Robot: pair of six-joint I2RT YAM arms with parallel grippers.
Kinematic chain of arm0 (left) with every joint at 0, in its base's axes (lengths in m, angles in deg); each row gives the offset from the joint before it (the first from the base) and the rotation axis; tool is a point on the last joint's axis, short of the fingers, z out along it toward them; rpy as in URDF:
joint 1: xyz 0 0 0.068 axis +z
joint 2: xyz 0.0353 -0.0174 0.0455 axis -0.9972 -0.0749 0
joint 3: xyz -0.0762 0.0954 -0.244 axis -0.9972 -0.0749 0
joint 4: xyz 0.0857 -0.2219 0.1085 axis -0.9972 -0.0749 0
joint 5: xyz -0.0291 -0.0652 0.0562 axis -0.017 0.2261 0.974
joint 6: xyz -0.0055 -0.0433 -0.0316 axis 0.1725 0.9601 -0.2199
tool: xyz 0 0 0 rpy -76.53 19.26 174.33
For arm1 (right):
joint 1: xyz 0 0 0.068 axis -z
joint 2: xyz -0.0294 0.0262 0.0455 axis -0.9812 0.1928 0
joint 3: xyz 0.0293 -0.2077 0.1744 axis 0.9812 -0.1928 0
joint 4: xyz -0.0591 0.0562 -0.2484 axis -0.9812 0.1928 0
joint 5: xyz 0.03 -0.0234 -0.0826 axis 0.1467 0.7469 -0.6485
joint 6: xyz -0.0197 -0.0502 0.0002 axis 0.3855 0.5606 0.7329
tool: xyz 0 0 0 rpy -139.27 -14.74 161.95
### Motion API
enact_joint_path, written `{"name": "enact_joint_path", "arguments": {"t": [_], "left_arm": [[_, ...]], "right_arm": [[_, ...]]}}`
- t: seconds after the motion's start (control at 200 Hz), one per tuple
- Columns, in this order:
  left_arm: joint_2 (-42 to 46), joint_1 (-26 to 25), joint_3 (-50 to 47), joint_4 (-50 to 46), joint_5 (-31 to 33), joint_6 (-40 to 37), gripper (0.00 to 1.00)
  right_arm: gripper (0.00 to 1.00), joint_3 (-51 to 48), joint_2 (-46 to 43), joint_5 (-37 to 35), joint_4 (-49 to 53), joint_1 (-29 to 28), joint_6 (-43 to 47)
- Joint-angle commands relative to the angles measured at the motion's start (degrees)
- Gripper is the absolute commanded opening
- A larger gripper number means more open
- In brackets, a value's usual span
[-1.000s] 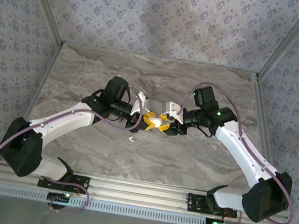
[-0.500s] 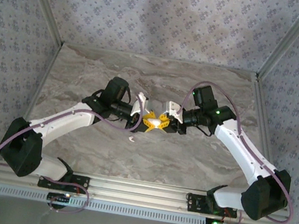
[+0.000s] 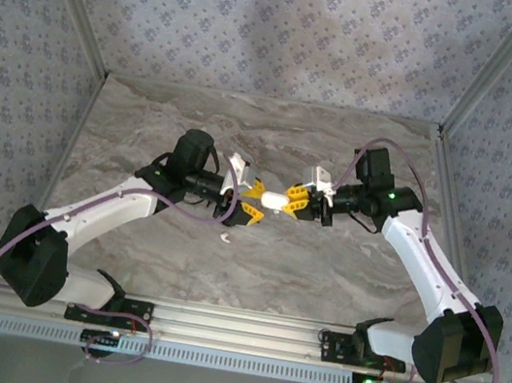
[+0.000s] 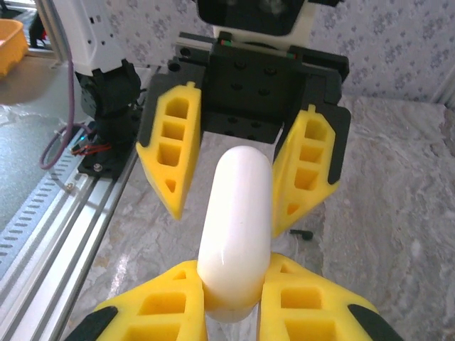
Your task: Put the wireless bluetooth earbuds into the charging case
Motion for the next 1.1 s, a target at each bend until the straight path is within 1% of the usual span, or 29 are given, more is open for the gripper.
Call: {"name": "enact_joint_path", "arguments": {"t": [0.0, 0.115, 0.32, 0.51, 0.565, 0.74, 0.844, 0.879, 0.929, 0.954, 1.004, 1.094], "left_arm": [[1.16, 0.11, -0.56, 3.97, -3.14, 2.07, 0.50], [1.18, 0.06, -0.56, 5.14, -4.32, 3.30, 0.48], [1.91, -0.50, -1.02, 6.80, -4.46, 4.76, 0.42], [2.37, -0.59, -1.44, 7.03, -4.33, 4.98, 0.33], [2.55, -0.60, -1.51, 7.03, -4.29, 4.98, 0.29], [2.83, -0.59, -1.49, 7.03, -4.18, 5.07, 0.28], [2.83, -0.72, -1.54, 7.03, -4.11, 5.22, 0.24], [2.89, -0.69, -1.46, 6.94, -4.06, 5.24, 0.21], [2.84, -0.69, -1.29, 6.32, -3.59, 5.15, 0.17], [2.88, -0.76, -1.14, 5.77, -3.16, 4.89, 0.17], [3.11, -0.81, -1.00, 4.35, -2.32, 3.87, 0.17], [3.83, -0.93, -1.42, 3.44, 0.47, 2.42, 0.17]], "right_arm": [[0.11, -0.78, 0.01, 4.22, -1.80, 0.26, -0.34], [0.11, -0.78, 0.48, 4.12, -2.17, 0.17, -0.38], [0.11, -0.60, 0.94, 3.70, -2.37, -0.12, -0.43], [0.11, -0.41, 0.99, 3.19, -2.52, -0.50, -0.82], [0.11, -0.39, 1.00, 3.02, -2.52, -0.66, -0.95], [0.11, -0.36, 1.01, 2.47, -2.48, -0.96, -1.26], [0.11, -0.39, 1.09, 2.12, -2.45, -1.14, -1.30], [0.11, -0.43, 1.09, 1.94, -2.50, -1.26, -1.46], [0.16, -0.17, 1.10, 0.75, -2.78, -1.36, -3.16], [0.21, 0.19, 1.06, -0.39, -2.59, -1.30, -4.75], [0.28, 1.07, 0.85, -2.21, -1.52, -1.33, -6.09], [0.35, 1.43, -0.40, -4.93, -1.13, -1.44, -7.69]]}}
